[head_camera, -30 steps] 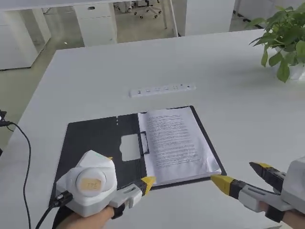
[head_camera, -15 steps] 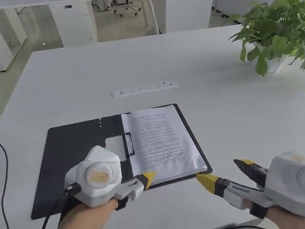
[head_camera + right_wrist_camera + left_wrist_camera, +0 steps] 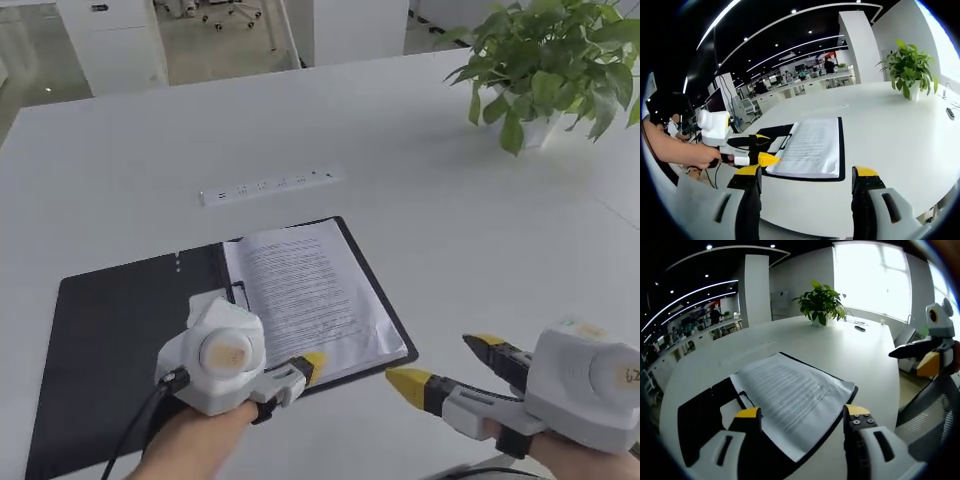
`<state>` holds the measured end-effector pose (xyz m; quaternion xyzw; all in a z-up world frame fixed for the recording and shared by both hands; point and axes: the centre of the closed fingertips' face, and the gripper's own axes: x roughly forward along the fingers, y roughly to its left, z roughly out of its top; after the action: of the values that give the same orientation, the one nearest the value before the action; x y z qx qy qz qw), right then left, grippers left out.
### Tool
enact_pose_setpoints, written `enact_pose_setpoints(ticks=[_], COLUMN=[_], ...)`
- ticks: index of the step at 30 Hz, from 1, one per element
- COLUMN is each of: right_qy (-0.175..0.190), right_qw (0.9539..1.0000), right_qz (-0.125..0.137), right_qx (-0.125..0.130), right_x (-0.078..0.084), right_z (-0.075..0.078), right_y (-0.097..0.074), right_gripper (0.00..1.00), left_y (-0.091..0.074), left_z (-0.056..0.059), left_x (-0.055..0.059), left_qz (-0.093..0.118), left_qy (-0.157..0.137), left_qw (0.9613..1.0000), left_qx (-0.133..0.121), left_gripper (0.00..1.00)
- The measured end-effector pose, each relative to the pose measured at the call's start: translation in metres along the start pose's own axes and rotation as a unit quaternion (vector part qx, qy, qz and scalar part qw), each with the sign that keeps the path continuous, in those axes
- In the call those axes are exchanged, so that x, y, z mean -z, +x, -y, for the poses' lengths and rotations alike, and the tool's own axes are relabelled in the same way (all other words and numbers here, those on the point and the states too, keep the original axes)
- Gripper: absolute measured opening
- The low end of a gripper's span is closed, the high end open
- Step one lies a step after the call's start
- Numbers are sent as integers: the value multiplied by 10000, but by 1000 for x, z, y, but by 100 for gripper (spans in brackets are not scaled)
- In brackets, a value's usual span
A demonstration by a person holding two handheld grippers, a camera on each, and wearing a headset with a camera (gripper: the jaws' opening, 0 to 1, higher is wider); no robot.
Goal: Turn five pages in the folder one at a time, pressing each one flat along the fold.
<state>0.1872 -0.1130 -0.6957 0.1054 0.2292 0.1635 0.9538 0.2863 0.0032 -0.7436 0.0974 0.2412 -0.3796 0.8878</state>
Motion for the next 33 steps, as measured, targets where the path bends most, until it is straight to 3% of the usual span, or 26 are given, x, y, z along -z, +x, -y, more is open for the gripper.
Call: enact_pose_setpoints(ticks=[14, 27, 33], right_qy=[12, 83, 129], right_qw=[10000, 9999, 9999], right_qz=[-35, -36, -24], right_qx=[39, 67, 95], right_x=[2, 3, 2], right_z=[0, 2, 4], right_y=[1, 3, 3], right_gripper=[72, 71, 71], left_y=[46, 76, 79], left_z=[21, 23, 25], left_x=[7, 18, 26], left_qz=[-204, -365, -460], left_qy=[153, 129, 159], left_qw=[9994, 9992, 9988], left_qx=[237, 54, -4], left_gripper=[66, 64, 63])
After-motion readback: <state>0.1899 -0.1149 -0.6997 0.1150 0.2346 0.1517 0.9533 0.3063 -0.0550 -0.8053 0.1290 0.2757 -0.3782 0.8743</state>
